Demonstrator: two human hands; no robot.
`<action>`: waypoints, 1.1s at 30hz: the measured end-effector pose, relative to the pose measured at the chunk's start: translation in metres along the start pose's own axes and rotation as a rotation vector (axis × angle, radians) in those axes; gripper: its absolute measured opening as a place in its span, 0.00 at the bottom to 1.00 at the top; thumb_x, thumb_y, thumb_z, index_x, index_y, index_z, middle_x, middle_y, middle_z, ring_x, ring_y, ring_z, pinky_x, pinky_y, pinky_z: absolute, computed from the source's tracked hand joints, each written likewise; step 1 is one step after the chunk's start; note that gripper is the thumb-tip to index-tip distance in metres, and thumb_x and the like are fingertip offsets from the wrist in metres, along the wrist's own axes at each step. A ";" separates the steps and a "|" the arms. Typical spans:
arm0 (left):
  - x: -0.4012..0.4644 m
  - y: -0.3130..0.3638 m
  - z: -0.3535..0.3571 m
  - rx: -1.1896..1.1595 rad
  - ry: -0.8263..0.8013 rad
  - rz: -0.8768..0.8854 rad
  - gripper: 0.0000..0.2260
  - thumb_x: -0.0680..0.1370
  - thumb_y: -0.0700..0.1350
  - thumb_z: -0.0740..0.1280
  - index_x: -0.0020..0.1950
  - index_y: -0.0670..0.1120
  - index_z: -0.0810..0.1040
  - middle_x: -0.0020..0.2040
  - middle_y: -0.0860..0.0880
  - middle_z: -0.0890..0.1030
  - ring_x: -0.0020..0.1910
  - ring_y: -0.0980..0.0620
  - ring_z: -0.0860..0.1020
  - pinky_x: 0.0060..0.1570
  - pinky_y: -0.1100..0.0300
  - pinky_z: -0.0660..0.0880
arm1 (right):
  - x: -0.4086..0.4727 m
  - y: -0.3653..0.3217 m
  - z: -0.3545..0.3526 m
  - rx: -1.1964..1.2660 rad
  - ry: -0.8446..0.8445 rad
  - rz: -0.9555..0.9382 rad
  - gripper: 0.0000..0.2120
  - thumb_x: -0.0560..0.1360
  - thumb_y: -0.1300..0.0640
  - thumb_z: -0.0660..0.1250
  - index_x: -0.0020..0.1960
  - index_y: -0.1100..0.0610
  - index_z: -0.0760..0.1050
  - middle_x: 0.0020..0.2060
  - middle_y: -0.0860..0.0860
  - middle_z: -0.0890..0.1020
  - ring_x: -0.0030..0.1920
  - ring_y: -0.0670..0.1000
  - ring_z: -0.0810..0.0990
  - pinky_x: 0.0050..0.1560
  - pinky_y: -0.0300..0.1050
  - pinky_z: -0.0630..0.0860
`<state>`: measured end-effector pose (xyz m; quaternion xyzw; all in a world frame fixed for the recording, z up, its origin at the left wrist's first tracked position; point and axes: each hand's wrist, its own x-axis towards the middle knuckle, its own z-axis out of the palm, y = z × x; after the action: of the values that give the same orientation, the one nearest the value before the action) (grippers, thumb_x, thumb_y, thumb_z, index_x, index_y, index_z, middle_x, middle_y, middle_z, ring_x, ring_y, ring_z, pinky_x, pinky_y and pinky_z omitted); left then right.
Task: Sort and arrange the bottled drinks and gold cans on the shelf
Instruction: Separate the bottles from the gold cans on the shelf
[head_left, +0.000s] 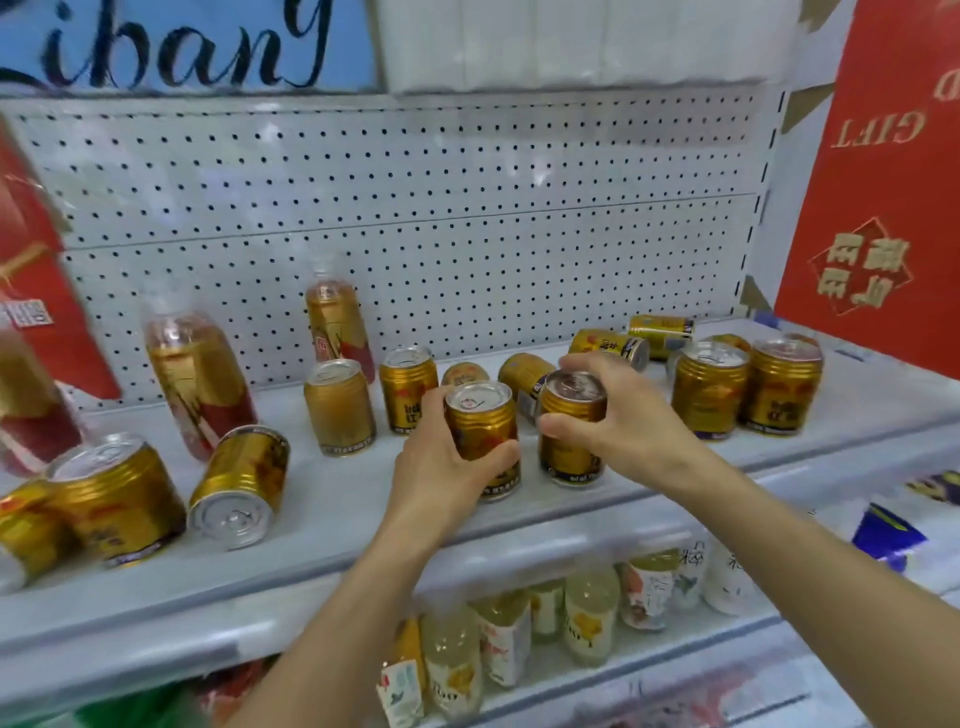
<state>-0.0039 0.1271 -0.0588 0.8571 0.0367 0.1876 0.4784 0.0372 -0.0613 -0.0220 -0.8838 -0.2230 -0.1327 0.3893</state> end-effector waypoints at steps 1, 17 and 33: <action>0.001 0.000 0.000 0.008 0.000 0.000 0.35 0.68 0.54 0.77 0.69 0.57 0.62 0.64 0.56 0.75 0.59 0.56 0.75 0.59 0.57 0.73 | 0.001 0.001 0.002 -0.003 -0.012 -0.006 0.31 0.70 0.47 0.75 0.69 0.53 0.69 0.59 0.45 0.73 0.61 0.47 0.75 0.63 0.49 0.74; -0.021 0.012 -0.030 0.266 0.084 0.122 0.42 0.70 0.62 0.72 0.78 0.55 0.53 0.75 0.55 0.66 0.72 0.56 0.65 0.69 0.55 0.66 | 0.007 -0.025 -0.001 -0.273 0.016 -0.093 0.30 0.75 0.40 0.65 0.73 0.50 0.65 0.70 0.51 0.66 0.71 0.52 0.61 0.69 0.50 0.63; 0.055 -0.029 -0.226 0.266 0.384 -0.036 0.45 0.70 0.54 0.76 0.78 0.49 0.53 0.75 0.48 0.62 0.71 0.48 0.65 0.67 0.48 0.68 | 0.126 -0.163 0.098 0.160 -0.087 -0.170 0.33 0.76 0.48 0.68 0.76 0.52 0.59 0.72 0.51 0.66 0.70 0.51 0.67 0.63 0.45 0.68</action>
<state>-0.0302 0.3384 0.0398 0.8602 0.1669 0.3322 0.3489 0.0708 0.1462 0.0667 -0.8328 -0.3236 -0.1083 0.4358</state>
